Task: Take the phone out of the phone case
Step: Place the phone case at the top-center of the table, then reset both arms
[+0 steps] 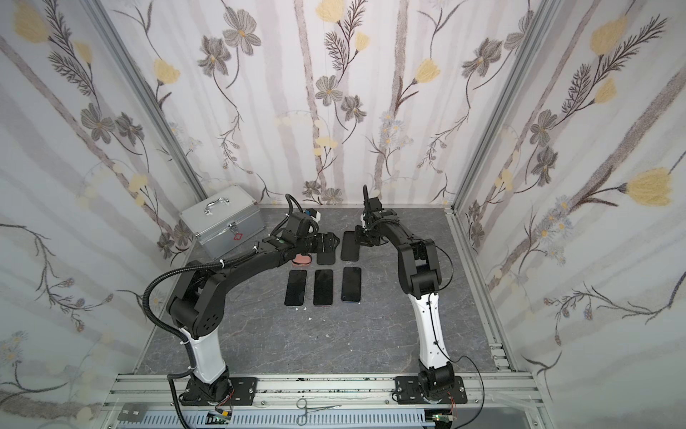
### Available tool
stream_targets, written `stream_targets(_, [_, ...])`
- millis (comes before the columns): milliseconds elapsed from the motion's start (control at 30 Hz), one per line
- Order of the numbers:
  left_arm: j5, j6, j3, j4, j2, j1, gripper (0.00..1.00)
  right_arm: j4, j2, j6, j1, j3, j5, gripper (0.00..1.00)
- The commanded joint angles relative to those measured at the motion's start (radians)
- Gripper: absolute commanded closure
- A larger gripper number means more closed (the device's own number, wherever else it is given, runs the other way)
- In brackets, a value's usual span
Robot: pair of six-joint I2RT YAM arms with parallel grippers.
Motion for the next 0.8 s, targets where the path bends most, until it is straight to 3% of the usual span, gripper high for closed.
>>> stream_targets(0, [-0.005,0.0,-0.011,0.034,-0.032,0.001,0.0,-0.006,-0.009,-0.011,0.0,0.026,-0.016,0.69])
stream_targets(200, [-0.093,0.007,-0.066,0.053,-0.183,-0.007,0.0,-0.005,-0.184,-0.006,0.0,-0.022,-0.002,0.5])
stream_targets(333, [-0.159,0.012,-0.197,0.102,-0.332,-0.014,0.0,0.088,-0.391,0.007,0.004,-0.183,0.021,0.38])
stream_targets(600, [-0.332,0.044,-0.592,0.327,-0.726,-0.018,0.0,0.349,-0.799,0.065,0.012,-0.589,0.059,0.22])
stream_targets(767, [-0.453,0.099,-0.843,0.443,-0.976,-0.015,0.0,0.54,-1.063,0.091,0.008,-0.857,0.177,0.2])
